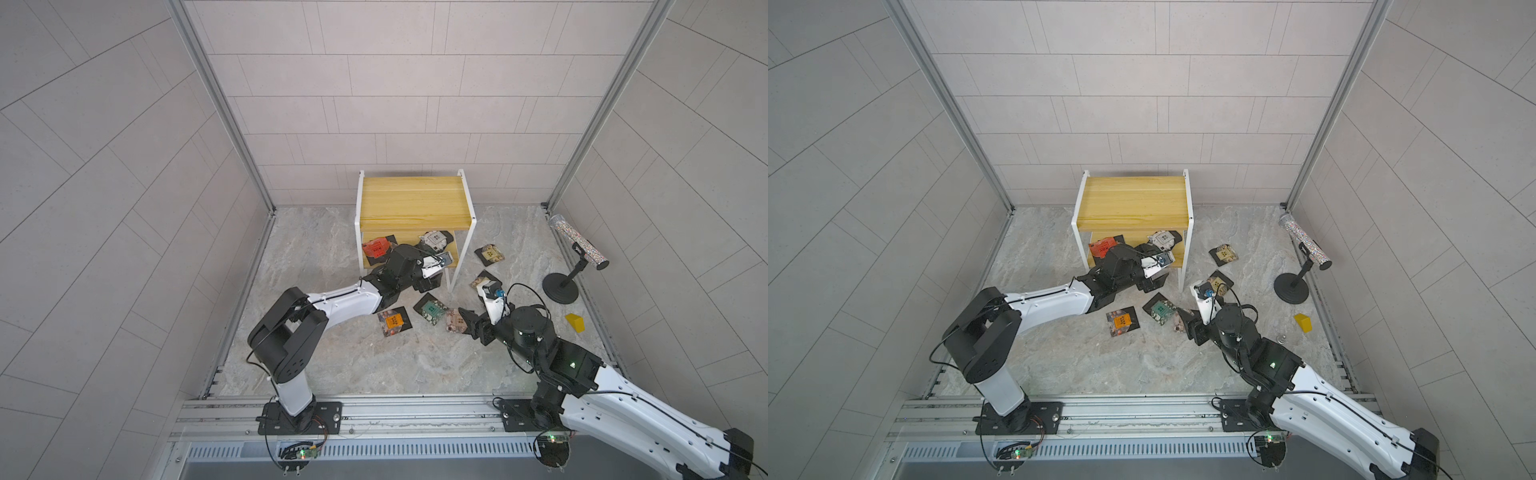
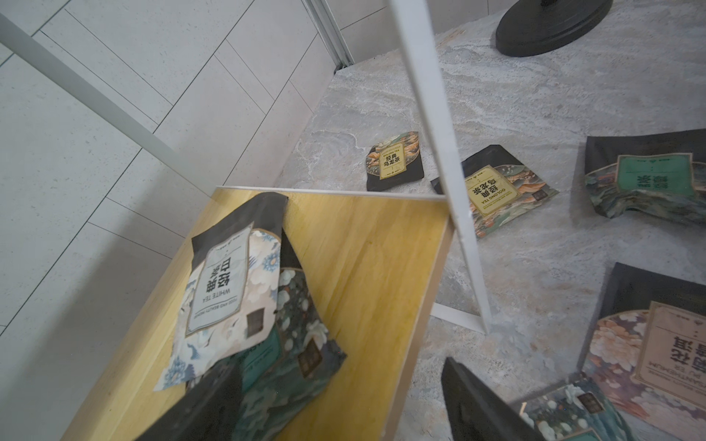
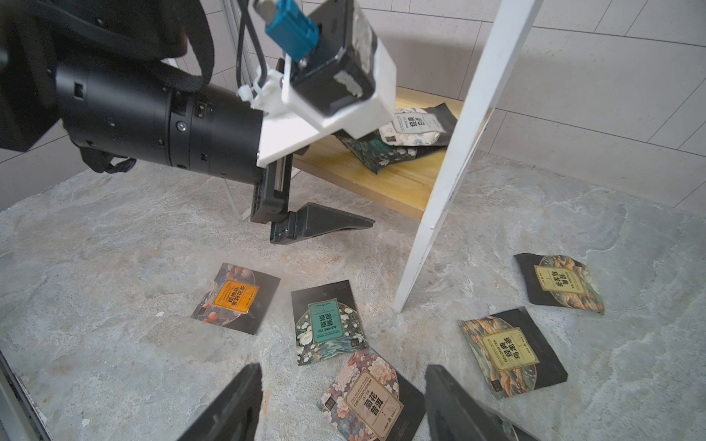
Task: Remove the tea bags from the shelf
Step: Pick up the tea bag from the shelf.
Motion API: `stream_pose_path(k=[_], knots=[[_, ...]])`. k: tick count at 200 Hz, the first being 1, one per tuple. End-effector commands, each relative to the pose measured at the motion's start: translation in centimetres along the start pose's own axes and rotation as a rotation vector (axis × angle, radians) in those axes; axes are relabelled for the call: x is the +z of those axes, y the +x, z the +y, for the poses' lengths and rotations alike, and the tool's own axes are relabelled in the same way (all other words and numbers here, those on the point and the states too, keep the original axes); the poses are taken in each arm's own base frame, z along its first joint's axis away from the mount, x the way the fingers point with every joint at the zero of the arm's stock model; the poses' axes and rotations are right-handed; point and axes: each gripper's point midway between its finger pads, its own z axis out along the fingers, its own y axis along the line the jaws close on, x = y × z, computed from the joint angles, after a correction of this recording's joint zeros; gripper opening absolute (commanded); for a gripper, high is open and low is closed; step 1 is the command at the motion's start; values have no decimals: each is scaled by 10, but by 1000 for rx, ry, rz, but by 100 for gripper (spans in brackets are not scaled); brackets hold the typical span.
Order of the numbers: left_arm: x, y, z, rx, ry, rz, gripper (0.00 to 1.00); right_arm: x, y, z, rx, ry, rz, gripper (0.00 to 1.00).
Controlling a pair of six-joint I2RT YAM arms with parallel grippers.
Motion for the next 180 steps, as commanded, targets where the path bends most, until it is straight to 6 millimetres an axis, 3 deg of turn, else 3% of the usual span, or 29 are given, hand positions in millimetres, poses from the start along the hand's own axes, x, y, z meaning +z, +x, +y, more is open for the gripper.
stream_pose_path(k=[1, 110, 180], knots=[[-8, 11, -3, -5, 7, 37, 84, -2, 0, -3, 2, 21, -2, 71], [-32, 29, 1, 22, -13, 149, 48, -1, -2, -9, 0, 54, -15, 71], [-45, 21, 9, 52, -30, 150, 34, -2, -1, -11, 3, 62, -15, 71]])
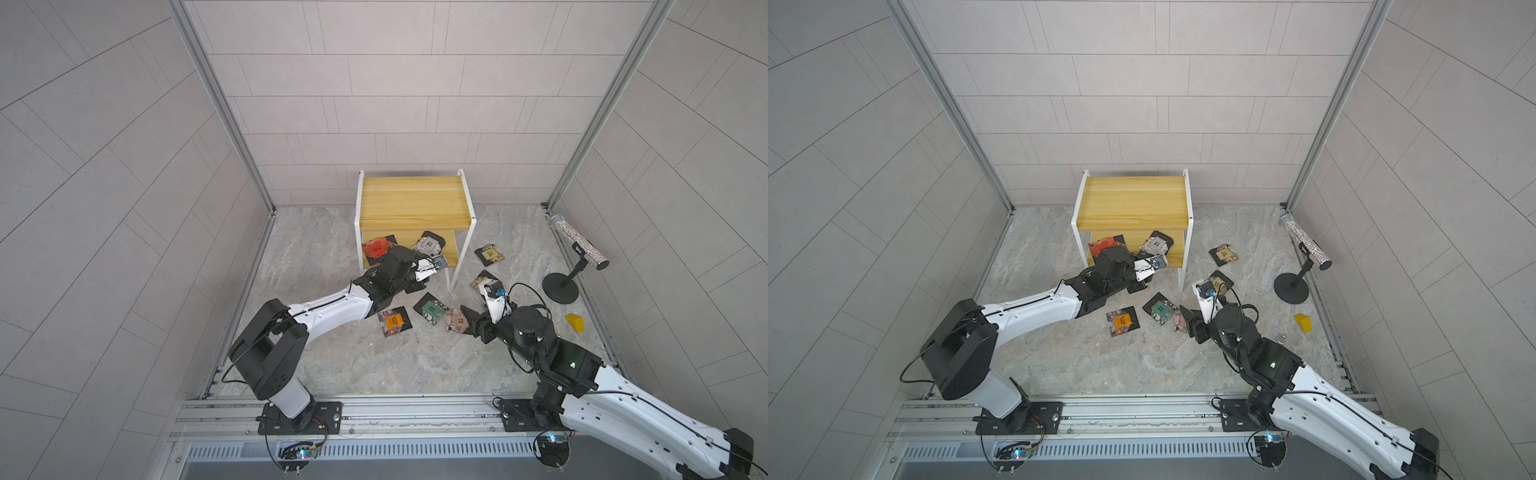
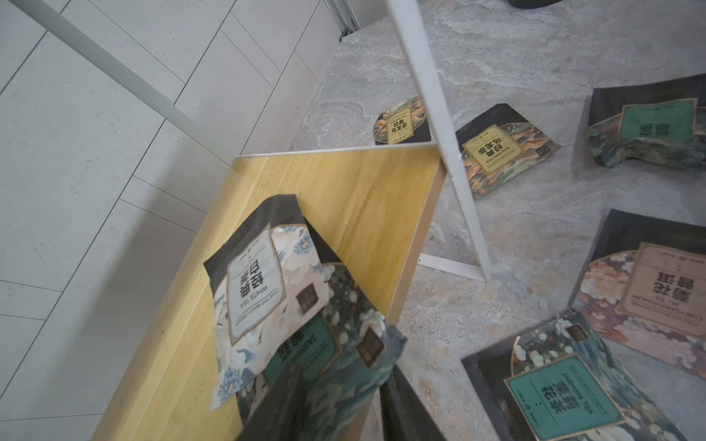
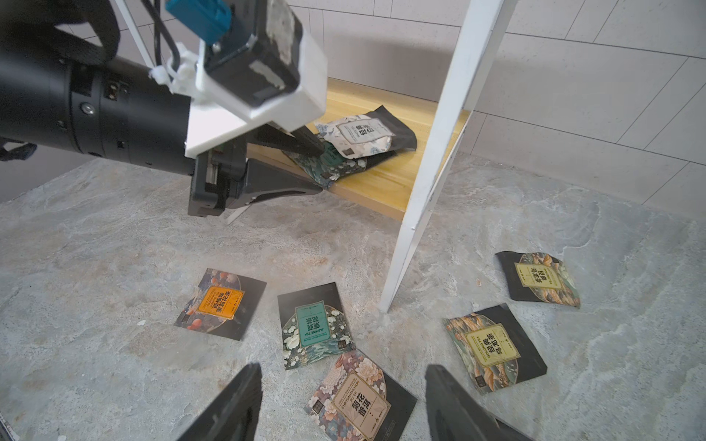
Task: Remove the tea bags from the shelf
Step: Pick up the tea bag from the shelf.
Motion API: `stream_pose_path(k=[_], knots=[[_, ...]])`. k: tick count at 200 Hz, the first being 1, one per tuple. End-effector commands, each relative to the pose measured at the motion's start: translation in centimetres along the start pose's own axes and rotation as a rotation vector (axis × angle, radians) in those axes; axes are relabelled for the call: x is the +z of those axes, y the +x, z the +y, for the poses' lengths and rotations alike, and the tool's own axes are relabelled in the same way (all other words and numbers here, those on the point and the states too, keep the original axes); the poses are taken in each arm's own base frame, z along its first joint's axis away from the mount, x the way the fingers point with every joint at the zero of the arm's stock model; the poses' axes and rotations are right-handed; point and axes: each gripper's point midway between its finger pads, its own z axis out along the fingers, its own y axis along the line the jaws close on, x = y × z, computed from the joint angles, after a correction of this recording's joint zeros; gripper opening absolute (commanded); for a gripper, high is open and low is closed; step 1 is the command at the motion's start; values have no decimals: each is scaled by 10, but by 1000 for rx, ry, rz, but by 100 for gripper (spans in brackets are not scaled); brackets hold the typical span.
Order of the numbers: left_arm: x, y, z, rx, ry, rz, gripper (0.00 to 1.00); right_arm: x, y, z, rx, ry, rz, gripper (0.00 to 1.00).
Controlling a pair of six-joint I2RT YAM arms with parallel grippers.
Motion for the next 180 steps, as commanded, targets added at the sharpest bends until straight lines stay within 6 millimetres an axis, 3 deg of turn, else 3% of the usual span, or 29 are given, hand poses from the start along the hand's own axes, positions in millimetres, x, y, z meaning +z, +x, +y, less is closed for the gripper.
stream_pose_path(k=[1, 37, 145, 180], knots=[[-10, 11, -1, 14, 9, 50, 34, -2, 0, -2, 3, 14, -9, 71], [-16, 8, 4, 28, -3, 53, 21, -1, 0, -3, 4, 17, -10, 71], [-42, -16, 20, 37, -3, 22, 0, 0, 1, -2, 4, 15, -9, 71], [-52, -21, 21, 24, 9, 9, 0, 0, 1, -3, 4, 17, -9, 71]])
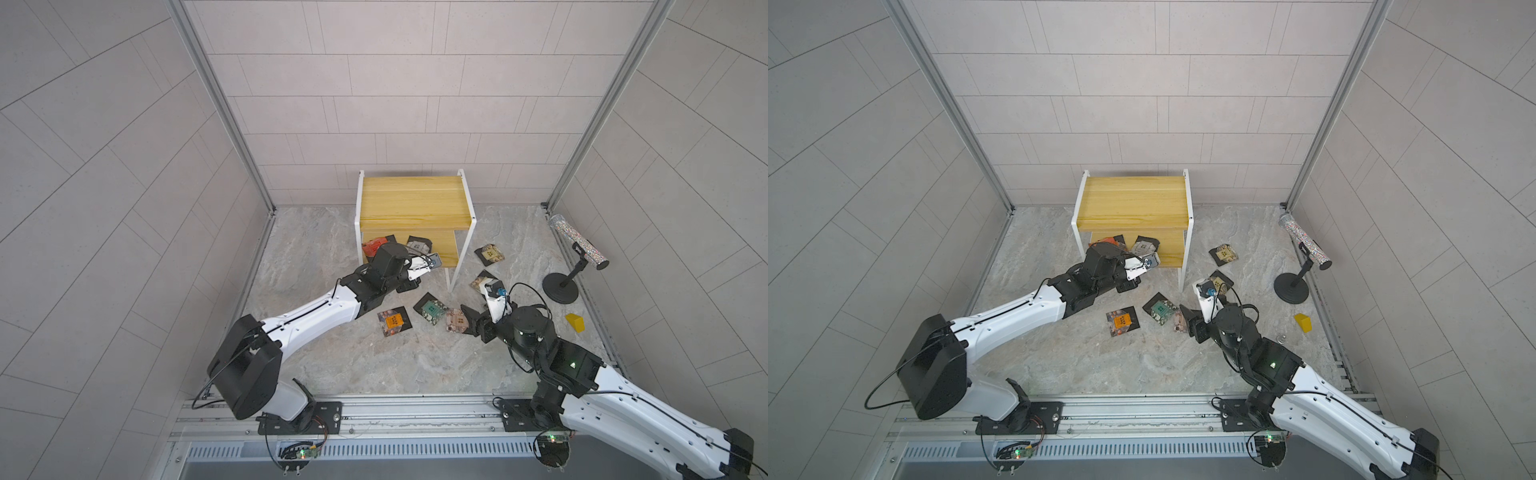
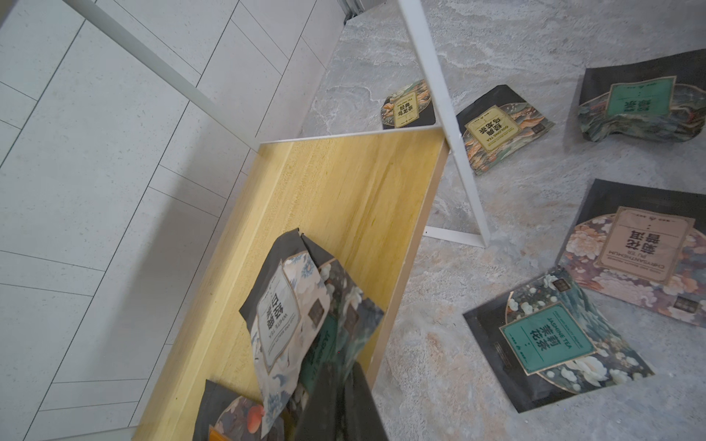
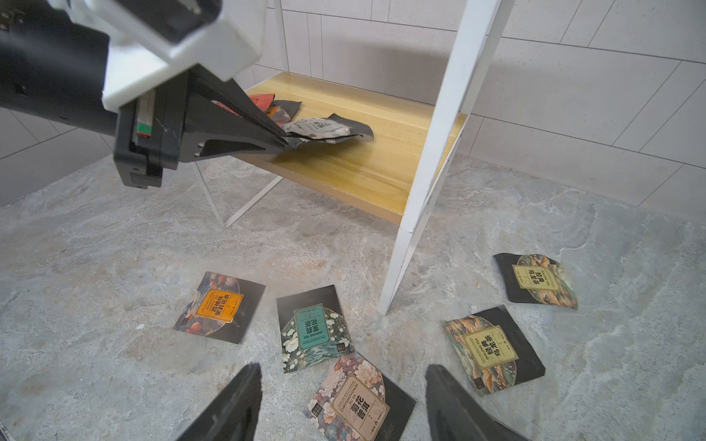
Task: Remove the tea bags from the shelf
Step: Pick up the tea bag from the shelf.
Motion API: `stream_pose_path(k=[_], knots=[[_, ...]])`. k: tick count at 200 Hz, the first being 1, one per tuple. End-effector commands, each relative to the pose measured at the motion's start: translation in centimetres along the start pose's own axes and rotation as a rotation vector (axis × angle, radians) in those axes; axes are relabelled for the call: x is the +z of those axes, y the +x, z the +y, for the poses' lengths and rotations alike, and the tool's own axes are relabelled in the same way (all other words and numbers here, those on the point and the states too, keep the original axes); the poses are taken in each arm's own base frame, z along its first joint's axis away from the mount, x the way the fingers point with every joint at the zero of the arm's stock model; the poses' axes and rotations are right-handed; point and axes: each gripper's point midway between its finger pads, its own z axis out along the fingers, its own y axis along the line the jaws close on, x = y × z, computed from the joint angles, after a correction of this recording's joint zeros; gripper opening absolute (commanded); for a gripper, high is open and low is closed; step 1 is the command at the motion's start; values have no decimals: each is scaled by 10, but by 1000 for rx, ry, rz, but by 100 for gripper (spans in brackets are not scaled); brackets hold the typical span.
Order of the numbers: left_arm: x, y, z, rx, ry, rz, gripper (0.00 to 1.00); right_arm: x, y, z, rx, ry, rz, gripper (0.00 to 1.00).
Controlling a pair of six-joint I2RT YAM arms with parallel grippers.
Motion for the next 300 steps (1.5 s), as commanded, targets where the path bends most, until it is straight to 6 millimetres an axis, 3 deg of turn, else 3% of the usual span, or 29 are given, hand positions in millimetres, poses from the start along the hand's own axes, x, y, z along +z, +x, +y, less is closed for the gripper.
stream_pose_path(k=[1, 160, 230, 274, 300], knots=[[-15, -13, 9, -7, -2, -28, 0, 1, 4, -2, 2, 14, 0, 71], [-53, -48, 12, -96, 98, -118, 0, 2, 5, -1, 6, 6, 2, 71], [-70, -62, 0, -143, 171, -204, 0, 2, 4, 0, 2, 6, 1, 71], [-86, -61, -4, -141, 143, -200, 0, 3, 4, 0, -2, 8, 4, 71], [-97, -49, -14, -113, 113, -138, 0, 3, 2, -1, -2, 13, -1, 71]])
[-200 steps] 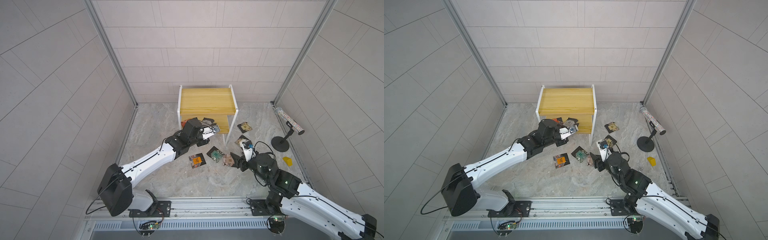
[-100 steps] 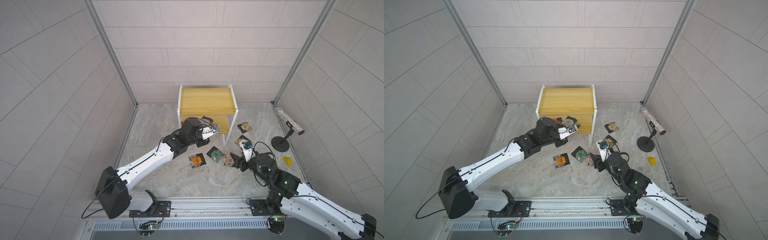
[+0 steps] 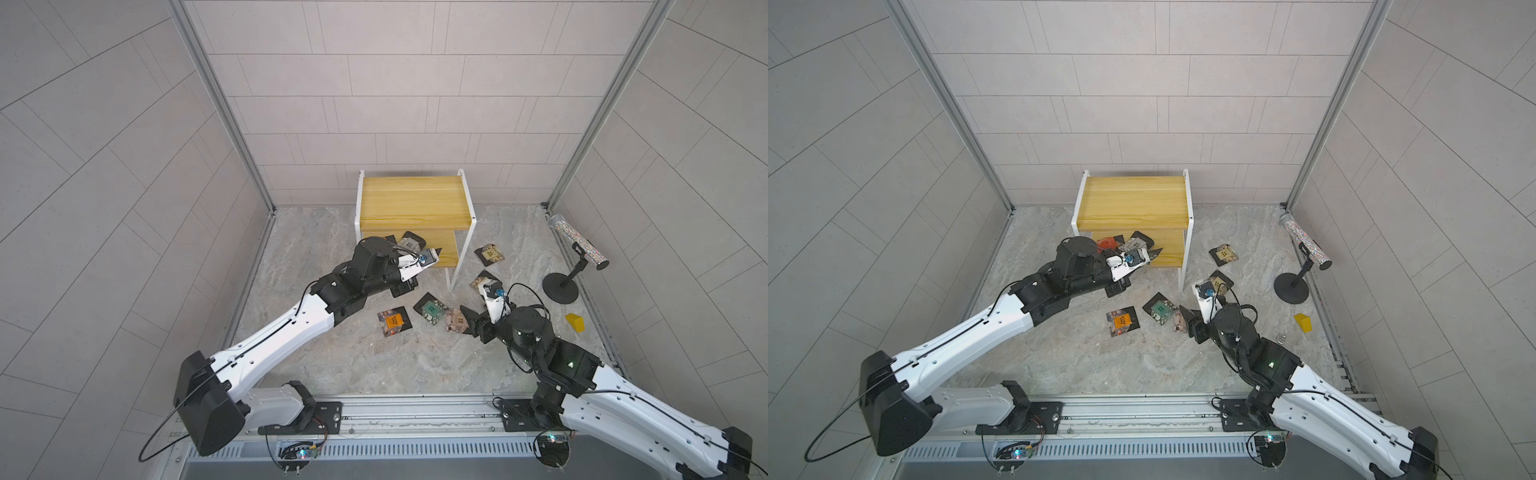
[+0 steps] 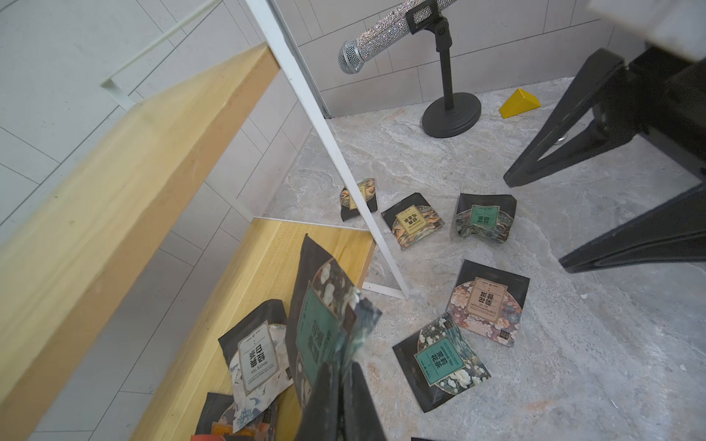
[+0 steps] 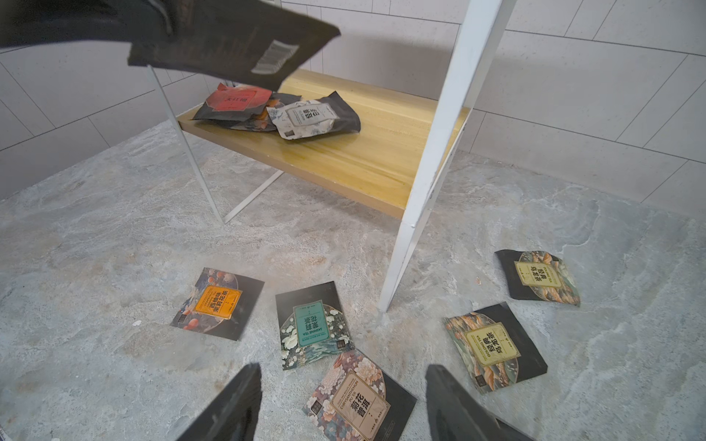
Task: Remove the tea bags from the shelf
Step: Pick up the tea bag from the shelf, then place the tea bag at the center of the board.
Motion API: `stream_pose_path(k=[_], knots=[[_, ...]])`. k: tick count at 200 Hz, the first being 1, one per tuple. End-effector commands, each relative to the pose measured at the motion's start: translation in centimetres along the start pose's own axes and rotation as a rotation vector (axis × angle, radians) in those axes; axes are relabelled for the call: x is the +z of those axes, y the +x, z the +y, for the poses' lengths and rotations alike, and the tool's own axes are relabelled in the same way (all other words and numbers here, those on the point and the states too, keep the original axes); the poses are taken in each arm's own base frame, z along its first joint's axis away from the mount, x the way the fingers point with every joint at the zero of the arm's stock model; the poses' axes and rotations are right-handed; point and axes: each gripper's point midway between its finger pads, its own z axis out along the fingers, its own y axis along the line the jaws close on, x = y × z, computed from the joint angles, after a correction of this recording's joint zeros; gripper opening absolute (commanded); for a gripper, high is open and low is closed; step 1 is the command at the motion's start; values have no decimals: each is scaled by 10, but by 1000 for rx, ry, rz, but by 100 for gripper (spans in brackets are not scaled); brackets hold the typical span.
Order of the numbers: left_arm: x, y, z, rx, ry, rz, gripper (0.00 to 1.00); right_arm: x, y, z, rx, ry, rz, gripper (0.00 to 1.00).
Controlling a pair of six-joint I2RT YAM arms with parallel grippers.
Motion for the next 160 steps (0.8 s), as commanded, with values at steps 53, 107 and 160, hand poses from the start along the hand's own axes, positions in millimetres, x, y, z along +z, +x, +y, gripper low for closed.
stream_pose_path(k=[53, 107, 160], knots=[[-44, 39, -23, -63, -142, 182, 0, 1, -5, -3, 1, 24, -20, 71], [-60, 84, -18, -434, -305, 366, 0, 2, -4, -4, -1, 31, -22, 71], [-71, 131, -30, -592, -475, 464, 0, 1, -2, -5, 7, 31, -27, 71]])
